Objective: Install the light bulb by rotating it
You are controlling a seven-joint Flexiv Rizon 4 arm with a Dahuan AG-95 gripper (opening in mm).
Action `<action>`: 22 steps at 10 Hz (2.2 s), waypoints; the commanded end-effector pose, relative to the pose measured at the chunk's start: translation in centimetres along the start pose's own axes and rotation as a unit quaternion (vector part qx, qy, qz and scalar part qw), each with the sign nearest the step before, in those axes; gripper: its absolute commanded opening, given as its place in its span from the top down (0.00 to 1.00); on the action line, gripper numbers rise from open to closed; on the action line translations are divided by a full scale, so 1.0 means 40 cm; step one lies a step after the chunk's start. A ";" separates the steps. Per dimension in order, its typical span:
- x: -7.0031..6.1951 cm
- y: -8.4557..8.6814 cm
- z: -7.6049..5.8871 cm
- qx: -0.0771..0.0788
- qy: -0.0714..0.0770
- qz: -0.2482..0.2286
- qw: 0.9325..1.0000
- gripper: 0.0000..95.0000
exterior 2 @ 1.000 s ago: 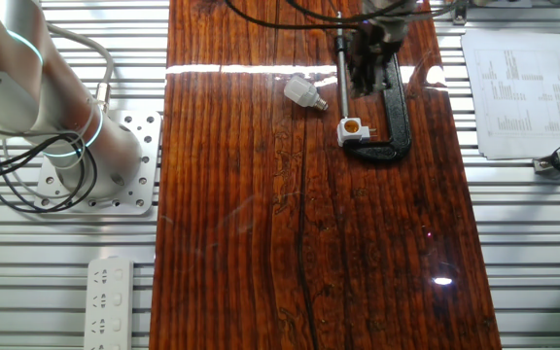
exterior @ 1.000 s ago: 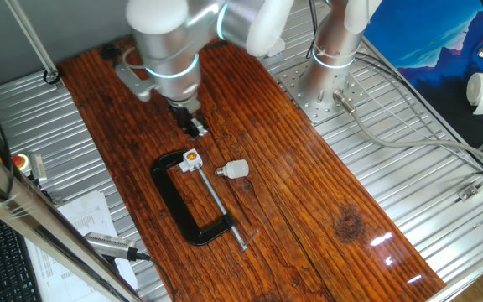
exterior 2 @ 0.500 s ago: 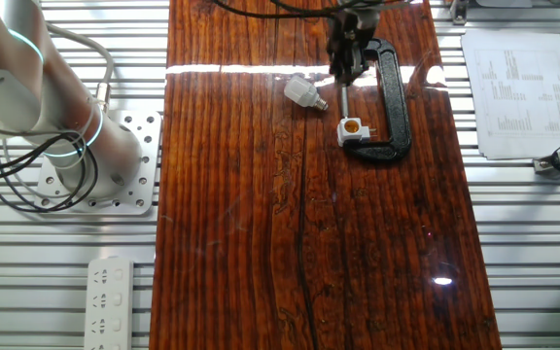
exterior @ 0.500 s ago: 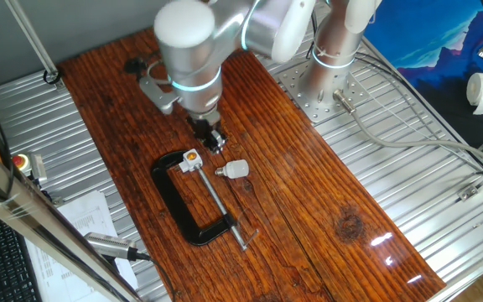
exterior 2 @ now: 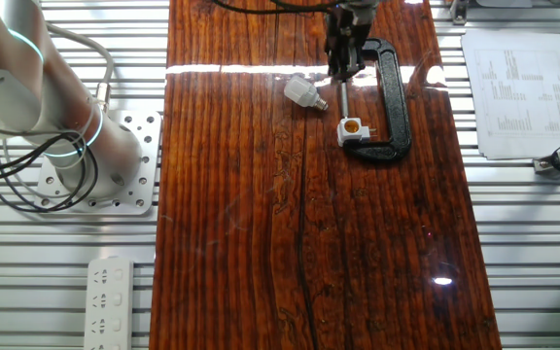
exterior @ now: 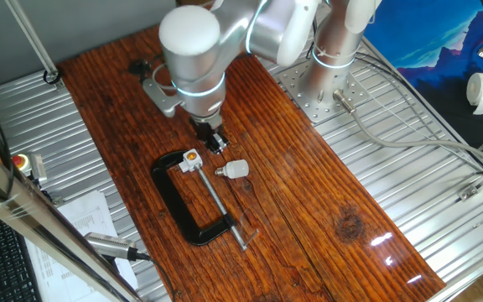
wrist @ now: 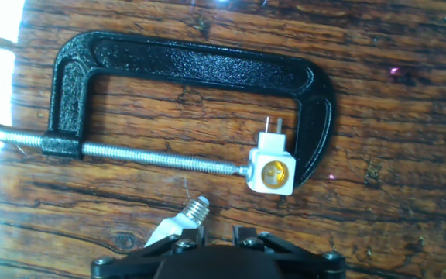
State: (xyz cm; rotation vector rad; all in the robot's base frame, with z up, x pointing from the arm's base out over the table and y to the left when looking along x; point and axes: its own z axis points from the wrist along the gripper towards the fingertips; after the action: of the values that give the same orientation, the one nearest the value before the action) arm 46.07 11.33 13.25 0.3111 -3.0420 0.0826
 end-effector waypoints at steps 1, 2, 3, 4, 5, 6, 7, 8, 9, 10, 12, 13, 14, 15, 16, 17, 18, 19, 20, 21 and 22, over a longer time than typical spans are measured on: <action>0.002 -0.002 -0.002 0.003 -0.005 0.003 1.000 0.20; 0.002 -0.002 -0.002 0.003 -0.006 0.014 1.000 0.20; 0.002 -0.002 -0.002 0.005 -0.005 0.022 1.000 0.20; 0.003 0.021 0.005 0.013 0.000 0.036 0.999 0.20; 0.004 0.031 0.008 0.017 0.000 0.039 0.999 0.40; 0.008 0.050 0.015 0.018 0.000 0.045 0.999 0.40; 0.011 0.068 0.021 0.025 0.001 0.051 0.998 0.40; 0.012 0.079 0.026 0.036 0.003 0.053 0.998 0.40; 0.013 0.082 0.030 0.041 0.004 0.052 0.998 0.40; 0.018 0.086 0.037 0.047 0.004 0.052 0.998 0.40; 0.024 0.088 0.053 0.048 0.002 0.060 0.997 0.40; 0.027 0.095 0.060 0.048 0.002 0.064 0.997 0.40; 0.028 0.100 0.065 0.048 0.002 0.067 0.997 0.40; 0.032 0.111 0.075 0.049 0.002 0.075 0.996 0.40; 0.032 0.111 0.075 0.049 -0.005 0.077 0.996 0.40; 0.032 0.111 0.075 0.050 -0.004 0.078 0.996 0.40; 0.032 0.111 0.075 0.049 0.003 0.075 0.996 0.60; 0.032 0.111 0.075 0.047 0.017 0.062 0.997 0.60; 0.032 0.111 0.075 0.044 0.021 0.059 0.997 0.40; 0.032 0.111 0.075 0.041 0.024 0.060 0.997 0.40; 0.034 0.118 0.080 0.042 0.027 0.069 0.996 0.20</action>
State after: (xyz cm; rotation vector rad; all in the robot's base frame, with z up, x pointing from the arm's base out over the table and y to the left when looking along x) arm 43.61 15.72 9.77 0.1272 -2.9982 0.2154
